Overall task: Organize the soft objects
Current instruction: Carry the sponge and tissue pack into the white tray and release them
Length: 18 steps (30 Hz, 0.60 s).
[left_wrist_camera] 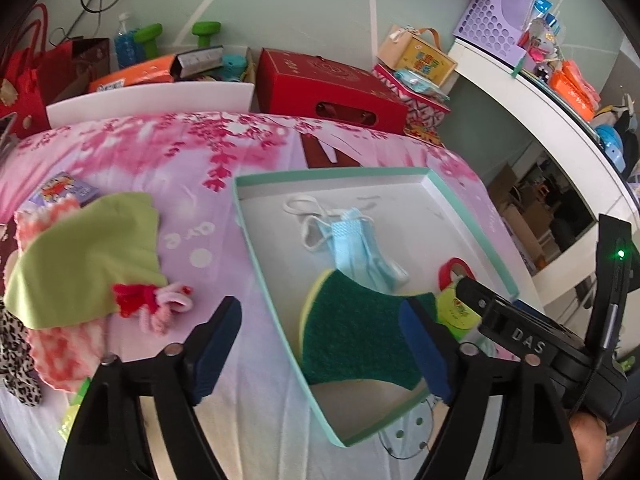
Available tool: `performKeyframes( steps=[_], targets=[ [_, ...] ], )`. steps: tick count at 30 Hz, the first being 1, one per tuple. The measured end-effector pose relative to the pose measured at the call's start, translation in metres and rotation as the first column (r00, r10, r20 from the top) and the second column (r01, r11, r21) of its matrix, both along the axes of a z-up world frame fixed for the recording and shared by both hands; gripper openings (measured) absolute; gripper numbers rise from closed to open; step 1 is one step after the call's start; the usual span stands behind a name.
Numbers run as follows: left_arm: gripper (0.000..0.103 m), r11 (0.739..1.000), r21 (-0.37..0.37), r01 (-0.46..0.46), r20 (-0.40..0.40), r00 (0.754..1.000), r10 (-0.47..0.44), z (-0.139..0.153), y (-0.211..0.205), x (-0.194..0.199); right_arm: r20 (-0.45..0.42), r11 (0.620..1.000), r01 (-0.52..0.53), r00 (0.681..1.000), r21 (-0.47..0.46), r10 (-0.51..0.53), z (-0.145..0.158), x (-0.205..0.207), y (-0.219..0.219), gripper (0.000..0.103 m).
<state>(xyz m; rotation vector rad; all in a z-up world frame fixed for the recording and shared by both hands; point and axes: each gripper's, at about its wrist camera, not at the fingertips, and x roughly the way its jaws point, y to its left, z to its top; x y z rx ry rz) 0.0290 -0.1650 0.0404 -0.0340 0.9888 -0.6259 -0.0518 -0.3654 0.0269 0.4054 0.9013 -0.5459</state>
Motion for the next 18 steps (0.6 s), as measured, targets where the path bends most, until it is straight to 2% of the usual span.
performKeyframes(
  steps=[2, 4, 8, 18],
  targets=[
    [0.097, 0.999, 0.028, -0.033, 0.027, 0.999, 0.032, -0.001, 0.003, 0.002, -0.002, 1.0, -0.002, 1.0, -0.004, 0.002, -0.001, 0.0, 0.0, 0.103],
    [0.101, 0.996, 0.059, -0.069, 0.058, 0.996, 0.066, -0.002, 0.005, 0.004, -0.003, 1.0, -0.004, 1.0, -0.009, 0.004, -0.001, 0.0, 0.001, 0.103],
    [0.101, 0.987, 0.113, -0.117, 0.087, 0.99, 0.107, -0.005, 0.01, 0.009, -0.009, 1.0, -0.008, 1.0, -0.013, 0.008, -0.002, 0.001, 0.001, 0.103],
    [0.101, 0.981, 0.133, -0.142, 0.102, 0.986, 0.129, -0.004, 0.018, 0.01, -0.007, 1.0, -0.017, 1.0, -0.021, 0.017, 0.0, 0.002, 0.005, 0.103]
  ],
)
